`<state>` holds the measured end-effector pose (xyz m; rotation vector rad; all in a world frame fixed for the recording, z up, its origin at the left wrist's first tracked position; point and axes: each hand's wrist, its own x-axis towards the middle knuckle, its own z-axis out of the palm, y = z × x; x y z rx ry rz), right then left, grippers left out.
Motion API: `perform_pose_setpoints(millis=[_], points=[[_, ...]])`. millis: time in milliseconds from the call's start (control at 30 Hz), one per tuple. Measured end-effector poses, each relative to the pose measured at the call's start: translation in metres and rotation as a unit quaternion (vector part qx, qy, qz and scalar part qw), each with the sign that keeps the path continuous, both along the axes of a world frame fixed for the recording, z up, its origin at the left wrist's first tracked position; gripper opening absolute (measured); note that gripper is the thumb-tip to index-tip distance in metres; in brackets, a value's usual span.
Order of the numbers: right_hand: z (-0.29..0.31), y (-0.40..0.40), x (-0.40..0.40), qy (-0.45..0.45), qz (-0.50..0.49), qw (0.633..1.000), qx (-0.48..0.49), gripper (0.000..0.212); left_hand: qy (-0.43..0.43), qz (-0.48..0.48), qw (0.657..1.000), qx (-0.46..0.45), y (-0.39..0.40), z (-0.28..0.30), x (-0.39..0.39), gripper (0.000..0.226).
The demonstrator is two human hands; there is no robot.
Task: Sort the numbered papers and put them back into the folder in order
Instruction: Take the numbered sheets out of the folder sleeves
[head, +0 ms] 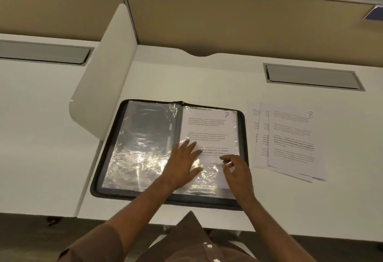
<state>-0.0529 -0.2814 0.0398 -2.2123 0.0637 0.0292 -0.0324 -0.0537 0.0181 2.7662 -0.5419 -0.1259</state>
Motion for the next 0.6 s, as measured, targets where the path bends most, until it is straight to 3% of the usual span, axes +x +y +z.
perform_pose_setpoints(millis=[100,233,300,433,600], points=[[0.005,0.009,-0.011,-0.011,-0.016,1.0,-0.009,0.024,0.048,-0.05,0.995,0.074,-0.01,-0.017,-0.002,0.089],[0.005,0.015,-0.03,-0.027,0.008,0.999,-0.04,0.014,0.021,-0.074,0.993,0.092,-0.007,-0.03,-0.004,0.095],[0.005,0.018,-0.041,-0.031,0.057,0.995,-0.073,0.019,0.023,-0.075,0.992,0.096,-0.007,-0.029,-0.003,0.093],[-0.001,0.025,-0.065,-0.086,0.211,0.962,-0.151,0.048,0.027,-0.086,0.99,0.111,-0.008,-0.026,0.003,0.079],[-0.02,0.035,-0.082,-0.144,0.28,0.915,-0.252,0.047,-0.016,-0.088,0.991,0.097,-0.007,-0.022,0.006,0.056]])
